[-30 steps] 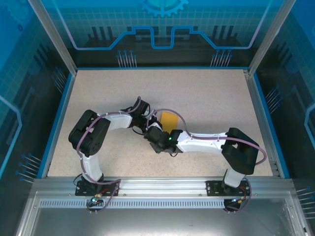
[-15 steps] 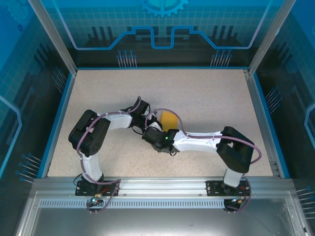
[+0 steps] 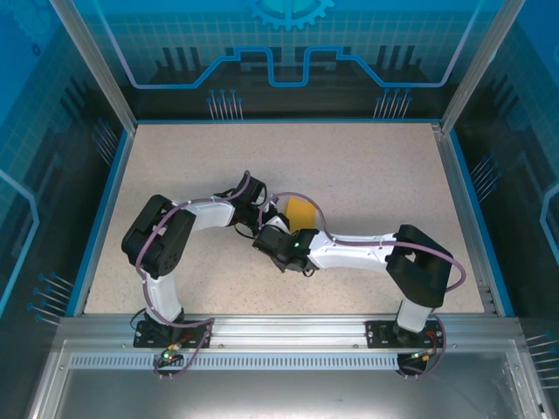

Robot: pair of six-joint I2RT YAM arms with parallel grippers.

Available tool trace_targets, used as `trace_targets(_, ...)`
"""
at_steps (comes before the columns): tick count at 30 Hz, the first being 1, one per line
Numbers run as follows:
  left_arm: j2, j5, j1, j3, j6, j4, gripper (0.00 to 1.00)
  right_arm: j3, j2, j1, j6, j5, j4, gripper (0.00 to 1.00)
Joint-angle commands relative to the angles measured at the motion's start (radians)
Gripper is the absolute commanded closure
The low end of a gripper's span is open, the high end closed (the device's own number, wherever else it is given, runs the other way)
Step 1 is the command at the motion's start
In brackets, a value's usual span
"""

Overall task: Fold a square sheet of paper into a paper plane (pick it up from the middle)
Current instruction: Fold the triangle a second time at the center of the table.

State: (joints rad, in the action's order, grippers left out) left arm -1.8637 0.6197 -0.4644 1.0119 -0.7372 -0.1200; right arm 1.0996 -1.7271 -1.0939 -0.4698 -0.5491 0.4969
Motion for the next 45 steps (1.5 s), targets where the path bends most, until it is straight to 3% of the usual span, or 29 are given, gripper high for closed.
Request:
trace_targets(1,0.059,-0.037,0.000,0.021,0.005,-0.049,0.62,-0.040,0.067,0.032,-0.011,0.064,-0.035,1.00)
trace_targets(6,0.129,-0.180,0.000,0.018,0.019,-0.145,0.40,-0.113,0.125,0.112,-0.008,0.236,-0.126,1.00)
trace_targets(9,0.164,-0.242,0.001,0.008,0.022,-0.180,0.35,-0.164,0.151,0.183,-0.010,0.389,-0.198,1.00)
trace_targets(19,0.207,-0.244,-0.002,-0.021,0.021,-0.172,0.35,-0.283,0.191,0.402,-0.026,0.784,-0.374,0.99)
trace_targets(23,0.209,-0.236,-0.012,-0.024,0.025,-0.163,0.37,-0.291,0.175,0.476,-0.015,0.857,-0.366,0.98)
trace_targets(29,0.206,-0.241,-0.036,-0.029,0.034,-0.162,0.42,-0.258,0.144,0.537,0.004,0.846,-0.293,0.98)
trace_targets(45,0.222,-0.263,-0.077,-0.059,0.025,-0.113,0.54,-0.073,0.022,0.542,0.090,0.694,-0.073,0.98)
